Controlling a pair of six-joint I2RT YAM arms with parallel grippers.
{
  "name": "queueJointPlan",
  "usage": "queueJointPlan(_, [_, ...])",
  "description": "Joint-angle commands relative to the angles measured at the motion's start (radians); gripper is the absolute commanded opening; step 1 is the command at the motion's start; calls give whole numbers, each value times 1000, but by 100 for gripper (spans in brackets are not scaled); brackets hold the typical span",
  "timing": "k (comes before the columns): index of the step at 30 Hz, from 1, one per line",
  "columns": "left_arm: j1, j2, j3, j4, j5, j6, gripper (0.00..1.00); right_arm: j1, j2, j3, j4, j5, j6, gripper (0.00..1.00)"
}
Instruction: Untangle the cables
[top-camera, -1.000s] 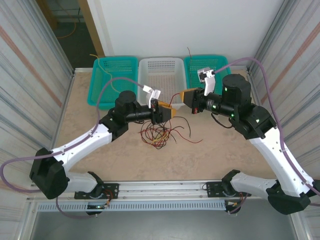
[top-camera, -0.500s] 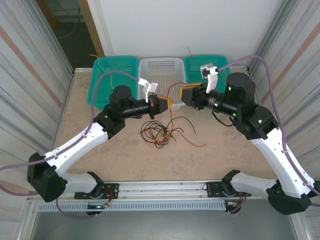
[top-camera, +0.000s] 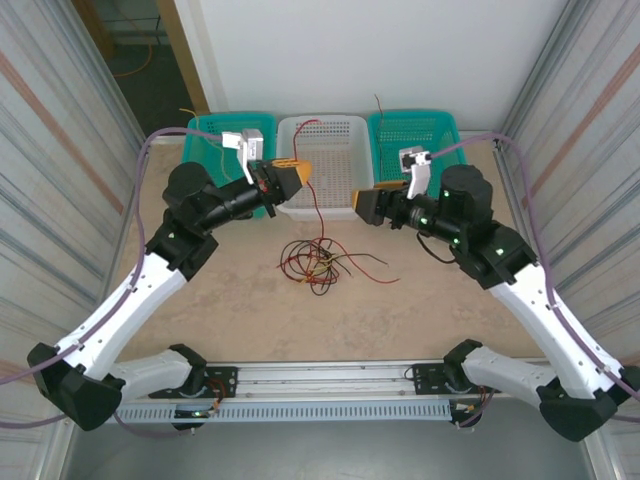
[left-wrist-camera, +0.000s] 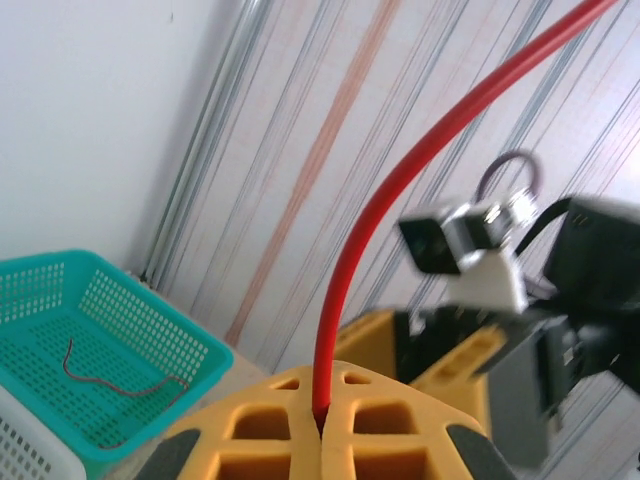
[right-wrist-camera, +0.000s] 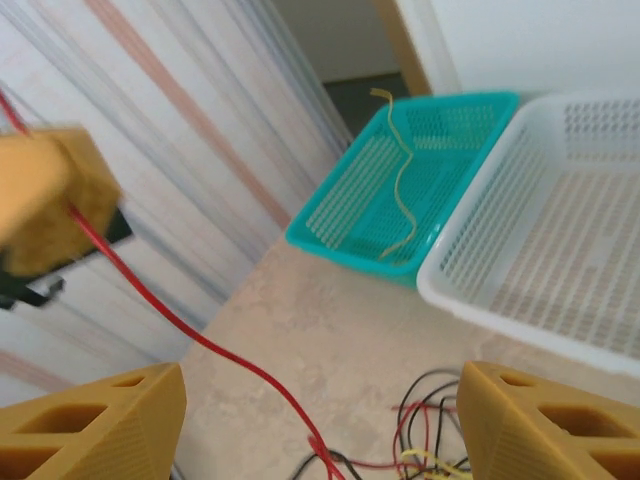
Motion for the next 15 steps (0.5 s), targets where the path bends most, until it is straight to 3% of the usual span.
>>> queueJointPlan(1, [6,-25,60,65,29,-41,0,8,39,-36,80,-101,65,67])
queueJointPlan(15, [12,18,159,92,26,-66,0,103,151,-159,211,-127,68,65])
